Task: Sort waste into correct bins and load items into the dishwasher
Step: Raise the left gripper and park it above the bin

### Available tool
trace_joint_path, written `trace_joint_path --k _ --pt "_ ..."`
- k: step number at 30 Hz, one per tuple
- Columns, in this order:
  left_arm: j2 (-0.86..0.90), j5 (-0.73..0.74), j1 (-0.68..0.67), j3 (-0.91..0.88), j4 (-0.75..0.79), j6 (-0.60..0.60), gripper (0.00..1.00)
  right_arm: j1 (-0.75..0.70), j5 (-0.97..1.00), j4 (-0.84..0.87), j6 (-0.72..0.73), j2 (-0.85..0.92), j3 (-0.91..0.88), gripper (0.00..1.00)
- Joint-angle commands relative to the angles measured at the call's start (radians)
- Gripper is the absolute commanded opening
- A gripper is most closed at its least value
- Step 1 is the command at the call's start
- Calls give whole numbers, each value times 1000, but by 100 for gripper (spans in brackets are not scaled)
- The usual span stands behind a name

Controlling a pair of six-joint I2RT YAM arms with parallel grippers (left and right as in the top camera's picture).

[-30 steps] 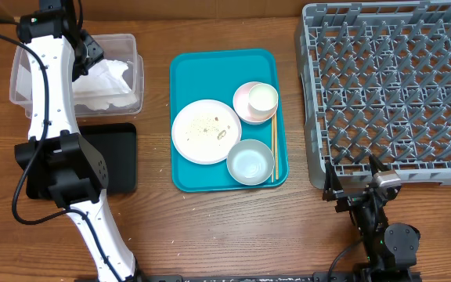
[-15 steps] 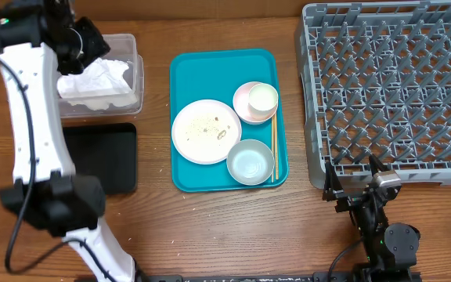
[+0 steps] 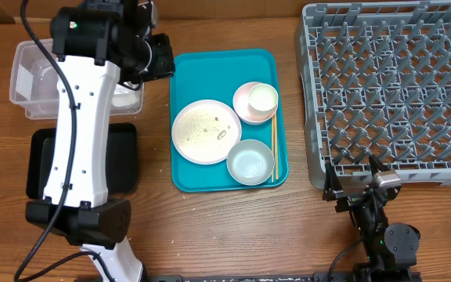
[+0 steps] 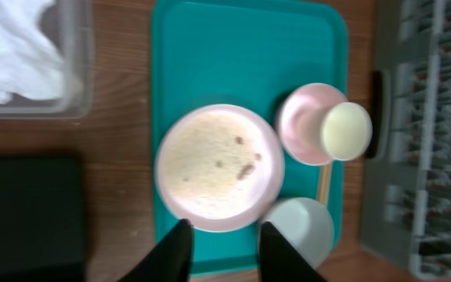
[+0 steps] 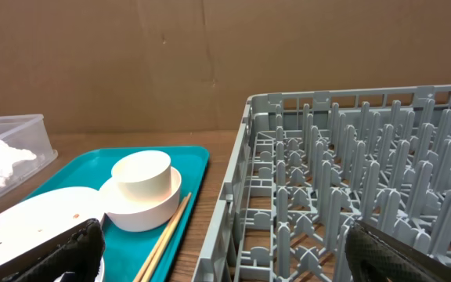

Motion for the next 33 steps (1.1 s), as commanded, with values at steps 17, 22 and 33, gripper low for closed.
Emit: trace_joint_path --k 17,22,33 --pt "5 -155 432 10 -157 -278 100 -7 6 4 3 -9 -10 100" --pt "5 -142 448 10 -161 -278 100 -7 6 4 3 -9 -10 100" --pt "5 -142 447 10 -157 -277 100 -6 -52 58 53 -9 -10 100"
